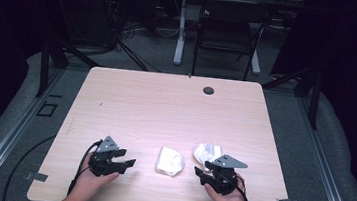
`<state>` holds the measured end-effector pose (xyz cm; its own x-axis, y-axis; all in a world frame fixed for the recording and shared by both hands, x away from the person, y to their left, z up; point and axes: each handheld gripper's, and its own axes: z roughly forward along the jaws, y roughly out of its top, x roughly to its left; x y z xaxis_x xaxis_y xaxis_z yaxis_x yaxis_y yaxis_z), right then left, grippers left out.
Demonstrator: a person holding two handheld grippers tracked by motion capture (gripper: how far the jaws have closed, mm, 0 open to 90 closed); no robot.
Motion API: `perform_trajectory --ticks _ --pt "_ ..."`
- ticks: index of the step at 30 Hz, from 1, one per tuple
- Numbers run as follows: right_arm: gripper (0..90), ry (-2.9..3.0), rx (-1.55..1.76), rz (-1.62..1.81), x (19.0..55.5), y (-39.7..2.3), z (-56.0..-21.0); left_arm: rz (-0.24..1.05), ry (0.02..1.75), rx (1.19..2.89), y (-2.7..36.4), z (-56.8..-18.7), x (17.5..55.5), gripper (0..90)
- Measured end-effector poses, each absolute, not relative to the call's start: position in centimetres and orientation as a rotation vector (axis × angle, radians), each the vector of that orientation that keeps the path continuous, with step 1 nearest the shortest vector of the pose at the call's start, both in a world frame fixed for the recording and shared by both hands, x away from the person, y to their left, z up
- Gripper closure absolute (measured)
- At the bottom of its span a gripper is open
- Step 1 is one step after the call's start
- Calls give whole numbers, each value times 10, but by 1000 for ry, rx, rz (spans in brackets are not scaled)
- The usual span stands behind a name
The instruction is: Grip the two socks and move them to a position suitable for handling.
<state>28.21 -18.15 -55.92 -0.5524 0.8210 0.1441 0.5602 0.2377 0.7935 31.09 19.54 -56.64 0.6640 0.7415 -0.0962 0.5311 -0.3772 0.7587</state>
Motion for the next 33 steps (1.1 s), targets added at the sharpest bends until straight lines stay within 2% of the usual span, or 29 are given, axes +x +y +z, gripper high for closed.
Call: perform_trajectory --ticks 7,23,25,27,33 --pt "483 2206 1261 1215 280 -181 -558 356 969 2074 190 -565 307 443" --pt "469 2218 1243 1163 282 -177 -560 275 961 2075 176 -561 309 484" --pt "469 2217 1248 1169 282 -177 -560 278 945 2075 169 -558 309 497" --pt "469 2219 1249 1168 283 -177 -560 276 926 2081 159 -556 310 557" --pt "469 2214 1249 1177 283 -179 -559 276 892 2122 123 -558 318 620"
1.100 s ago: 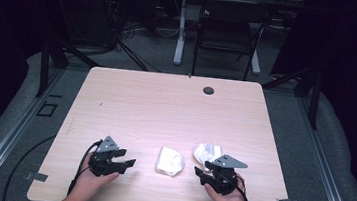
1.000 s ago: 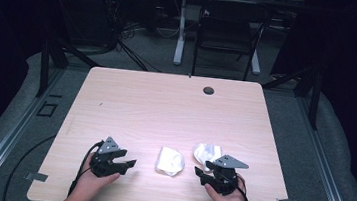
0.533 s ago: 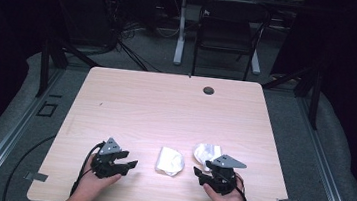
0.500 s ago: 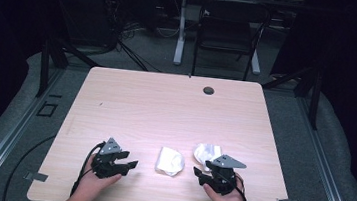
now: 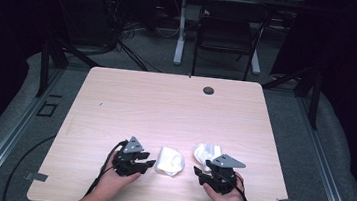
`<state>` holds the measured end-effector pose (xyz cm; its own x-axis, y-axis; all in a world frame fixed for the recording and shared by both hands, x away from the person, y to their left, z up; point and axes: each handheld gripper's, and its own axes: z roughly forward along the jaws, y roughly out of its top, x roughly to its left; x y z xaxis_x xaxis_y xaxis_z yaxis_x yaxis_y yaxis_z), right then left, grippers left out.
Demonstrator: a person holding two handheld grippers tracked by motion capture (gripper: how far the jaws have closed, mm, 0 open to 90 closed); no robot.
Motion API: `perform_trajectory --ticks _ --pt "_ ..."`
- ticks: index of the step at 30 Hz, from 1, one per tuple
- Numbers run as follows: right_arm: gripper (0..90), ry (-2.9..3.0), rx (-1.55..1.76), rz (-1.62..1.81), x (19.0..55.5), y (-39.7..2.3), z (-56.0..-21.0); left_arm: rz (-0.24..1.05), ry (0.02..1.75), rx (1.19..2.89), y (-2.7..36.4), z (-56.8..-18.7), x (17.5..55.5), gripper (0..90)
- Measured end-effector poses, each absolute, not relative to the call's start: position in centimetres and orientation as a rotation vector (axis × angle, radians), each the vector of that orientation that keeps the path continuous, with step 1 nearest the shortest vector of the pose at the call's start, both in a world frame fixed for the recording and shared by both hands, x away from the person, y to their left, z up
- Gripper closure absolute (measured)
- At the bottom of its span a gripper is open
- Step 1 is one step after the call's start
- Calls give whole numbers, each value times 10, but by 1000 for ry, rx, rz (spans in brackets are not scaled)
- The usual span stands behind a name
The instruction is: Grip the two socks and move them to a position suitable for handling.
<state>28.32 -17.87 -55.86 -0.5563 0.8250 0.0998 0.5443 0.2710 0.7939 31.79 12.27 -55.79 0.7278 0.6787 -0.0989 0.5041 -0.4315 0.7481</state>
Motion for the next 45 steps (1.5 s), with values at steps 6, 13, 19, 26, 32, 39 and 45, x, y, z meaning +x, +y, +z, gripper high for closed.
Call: perform_trajectory --ticks 6,13,19,26,32,39,45 --pt "467 2201 1262 1201 284 -181 -559 260 879 2127 97 -561 325 682" --pt "466 2192 1274 1204 285 -182 -559 299 860 2197 87 -568 325 745" --pt "466 2199 1277 1203 286 -182 -560 301 866 2216 88 -574 322 763" --pt "465 2205 1280 1198 286 -181 -561 288 861 2201 93 -577 318 763" --pt "466 2205 1279 1197 286 -181 -561 293 830 2214 97 -577 307 768" --pt "466 2205 1281 1199 285 -182 -560 268 820 2236 109 -575 297 773" --pt "465 2206 1284 1195 286 -182 -560 260 842 2214 111 -565 300 761"
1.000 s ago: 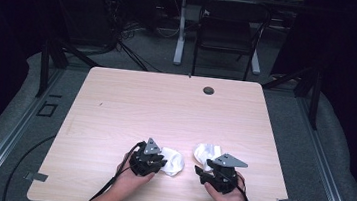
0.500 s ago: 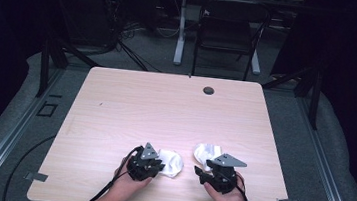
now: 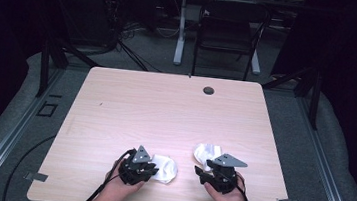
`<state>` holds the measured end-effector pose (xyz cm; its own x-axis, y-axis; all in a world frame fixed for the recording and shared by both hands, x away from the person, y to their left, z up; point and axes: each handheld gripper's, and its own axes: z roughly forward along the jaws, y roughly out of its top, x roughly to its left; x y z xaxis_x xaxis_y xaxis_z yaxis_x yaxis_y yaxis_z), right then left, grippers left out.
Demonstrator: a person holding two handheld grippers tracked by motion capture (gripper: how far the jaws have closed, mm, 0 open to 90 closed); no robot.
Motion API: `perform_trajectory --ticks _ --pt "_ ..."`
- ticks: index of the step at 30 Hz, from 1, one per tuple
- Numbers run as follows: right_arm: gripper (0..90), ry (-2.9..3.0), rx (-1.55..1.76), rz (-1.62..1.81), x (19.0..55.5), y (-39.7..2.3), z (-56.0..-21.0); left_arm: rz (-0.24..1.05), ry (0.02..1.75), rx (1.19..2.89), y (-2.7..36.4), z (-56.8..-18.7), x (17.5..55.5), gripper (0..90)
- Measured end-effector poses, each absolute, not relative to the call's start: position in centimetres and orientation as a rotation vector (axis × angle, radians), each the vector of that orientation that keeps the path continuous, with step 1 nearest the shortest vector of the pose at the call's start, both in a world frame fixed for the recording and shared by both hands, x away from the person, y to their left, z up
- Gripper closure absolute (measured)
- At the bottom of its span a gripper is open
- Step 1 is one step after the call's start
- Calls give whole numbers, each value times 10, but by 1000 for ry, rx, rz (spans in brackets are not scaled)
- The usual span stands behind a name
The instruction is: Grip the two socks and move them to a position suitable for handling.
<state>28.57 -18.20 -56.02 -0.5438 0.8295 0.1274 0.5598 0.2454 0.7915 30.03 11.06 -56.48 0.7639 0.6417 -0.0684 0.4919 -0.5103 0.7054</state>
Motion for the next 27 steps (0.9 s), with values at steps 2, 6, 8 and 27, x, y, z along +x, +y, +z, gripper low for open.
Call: perform_trajectory --ticks 2,6,8,27 --pt "466 2204 1283 1200 285 -182 -560 253 837 2197 106 -559 302 755" --pt "466 2206 1283 1195 286 -182 -560 252 802 2193 89 -552 303 741" --pt "466 2204 1284 1197 286 -183 -561 251 792 2200 81 -553 304 735" --pt "465 2204 1282 1201 286 -182 -560 242 821 2218 73 -562 306 873"
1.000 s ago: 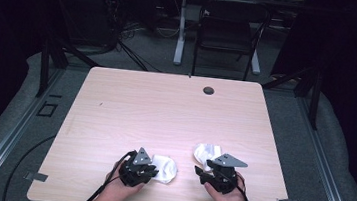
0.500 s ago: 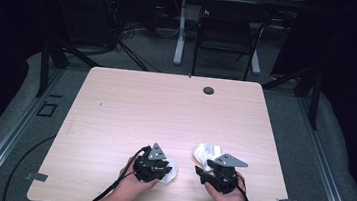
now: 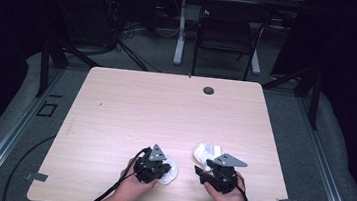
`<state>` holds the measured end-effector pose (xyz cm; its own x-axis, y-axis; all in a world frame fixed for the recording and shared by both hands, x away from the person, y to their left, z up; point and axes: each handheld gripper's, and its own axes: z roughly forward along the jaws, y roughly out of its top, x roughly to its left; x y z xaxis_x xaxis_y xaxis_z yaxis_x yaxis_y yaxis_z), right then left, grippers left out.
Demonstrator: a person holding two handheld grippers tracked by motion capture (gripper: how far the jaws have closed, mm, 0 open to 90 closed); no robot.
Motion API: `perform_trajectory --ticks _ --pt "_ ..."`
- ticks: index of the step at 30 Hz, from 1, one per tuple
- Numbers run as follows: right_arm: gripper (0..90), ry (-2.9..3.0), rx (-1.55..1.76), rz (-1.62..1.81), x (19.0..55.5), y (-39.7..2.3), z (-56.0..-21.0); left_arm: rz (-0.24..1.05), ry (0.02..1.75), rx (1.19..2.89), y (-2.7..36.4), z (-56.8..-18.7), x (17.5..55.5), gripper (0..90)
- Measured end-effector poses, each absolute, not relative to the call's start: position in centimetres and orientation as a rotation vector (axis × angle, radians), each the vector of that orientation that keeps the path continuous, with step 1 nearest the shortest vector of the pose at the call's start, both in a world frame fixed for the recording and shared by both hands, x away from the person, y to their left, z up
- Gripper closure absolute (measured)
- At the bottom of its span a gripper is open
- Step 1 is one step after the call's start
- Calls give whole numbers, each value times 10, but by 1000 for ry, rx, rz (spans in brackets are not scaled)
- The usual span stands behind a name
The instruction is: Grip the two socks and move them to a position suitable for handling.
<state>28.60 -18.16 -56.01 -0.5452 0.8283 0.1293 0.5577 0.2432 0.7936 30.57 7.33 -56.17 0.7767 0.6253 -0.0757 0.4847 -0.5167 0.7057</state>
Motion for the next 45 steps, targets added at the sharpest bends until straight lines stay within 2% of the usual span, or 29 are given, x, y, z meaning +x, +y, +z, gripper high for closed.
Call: perform_trajectory --ticks 3,10,14,18,26,34,45 --pt "468 2202 1277 1207 286 -181 -560 228 826 2175 79 -555 305 873" --pt "709 2302 1227 1250 287 -171 -558 210 832 2120 90 -546 305 874" --pt "816 2356 1191 1288 290 -152 -562 195 853 2087 96 -543 307 874" --pt "884 2392 1133 1253 291 -132 -565 193 854 2068 100 -541 306 874" --pt "898 2468 1082 1199 296 -106 -572 173 876 2024 108 -539 305 873" --pt "900 2503 1066 1129 298 -105 -581 195 878 2028 119 -537 302 870" --pt "900 2565 1048 1079 283 -109 -577 218 985 2067 165 -549 291 854"
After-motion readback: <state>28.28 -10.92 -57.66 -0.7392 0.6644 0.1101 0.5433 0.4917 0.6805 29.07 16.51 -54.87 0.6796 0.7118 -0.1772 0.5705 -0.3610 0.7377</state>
